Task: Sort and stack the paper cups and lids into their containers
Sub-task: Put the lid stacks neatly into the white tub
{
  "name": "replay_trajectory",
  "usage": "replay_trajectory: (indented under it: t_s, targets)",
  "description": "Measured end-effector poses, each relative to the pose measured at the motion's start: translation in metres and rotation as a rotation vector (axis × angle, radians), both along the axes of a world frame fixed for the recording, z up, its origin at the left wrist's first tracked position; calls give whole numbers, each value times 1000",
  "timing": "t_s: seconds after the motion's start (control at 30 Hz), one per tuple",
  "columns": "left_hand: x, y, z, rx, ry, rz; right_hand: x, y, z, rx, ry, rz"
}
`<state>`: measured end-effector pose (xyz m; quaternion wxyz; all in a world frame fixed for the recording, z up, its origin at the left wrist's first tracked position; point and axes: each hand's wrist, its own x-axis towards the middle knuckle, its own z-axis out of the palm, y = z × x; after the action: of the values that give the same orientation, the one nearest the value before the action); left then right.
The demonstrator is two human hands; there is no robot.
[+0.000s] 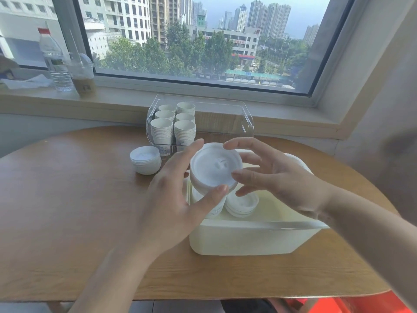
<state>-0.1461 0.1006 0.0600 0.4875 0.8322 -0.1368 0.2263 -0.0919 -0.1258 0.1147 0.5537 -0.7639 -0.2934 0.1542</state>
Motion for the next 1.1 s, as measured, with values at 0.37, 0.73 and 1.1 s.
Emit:
replay_trajectory:
  t_s: [0.37, 0.73, 1.1]
  targets:
    - [7, 17, -19, 110, 2, 56, 7, -22, -19, -66, 93, -81]
    - [-5, 3, -43, 79, -115, 16, -5, -31, -31, -286, 178, 40]
    - [-19, -13, -52, 110, -331, 4, -12, -32, -49, -659, 9, 113]
